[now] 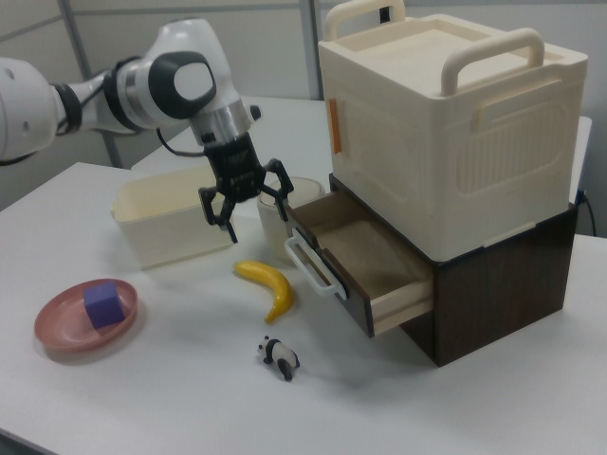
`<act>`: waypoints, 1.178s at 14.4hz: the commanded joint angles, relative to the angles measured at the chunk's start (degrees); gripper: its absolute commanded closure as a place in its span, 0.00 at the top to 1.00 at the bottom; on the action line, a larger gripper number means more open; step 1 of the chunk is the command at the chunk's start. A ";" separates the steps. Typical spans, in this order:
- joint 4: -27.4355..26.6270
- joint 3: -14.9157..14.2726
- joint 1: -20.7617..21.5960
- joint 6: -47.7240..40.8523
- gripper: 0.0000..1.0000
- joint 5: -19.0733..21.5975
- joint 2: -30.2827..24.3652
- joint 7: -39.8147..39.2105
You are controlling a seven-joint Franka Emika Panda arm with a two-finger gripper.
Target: Slide open the drawer
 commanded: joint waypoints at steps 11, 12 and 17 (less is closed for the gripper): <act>1.29 -3.29 0.12 -5.56 1.00 14.30 -11.27 61.00; 1.20 -4.34 0.30 -5.83 1.00 15.10 -12.24 61.00; 1.20 -14.51 7.38 -5.74 1.00 18.97 -15.15 61.44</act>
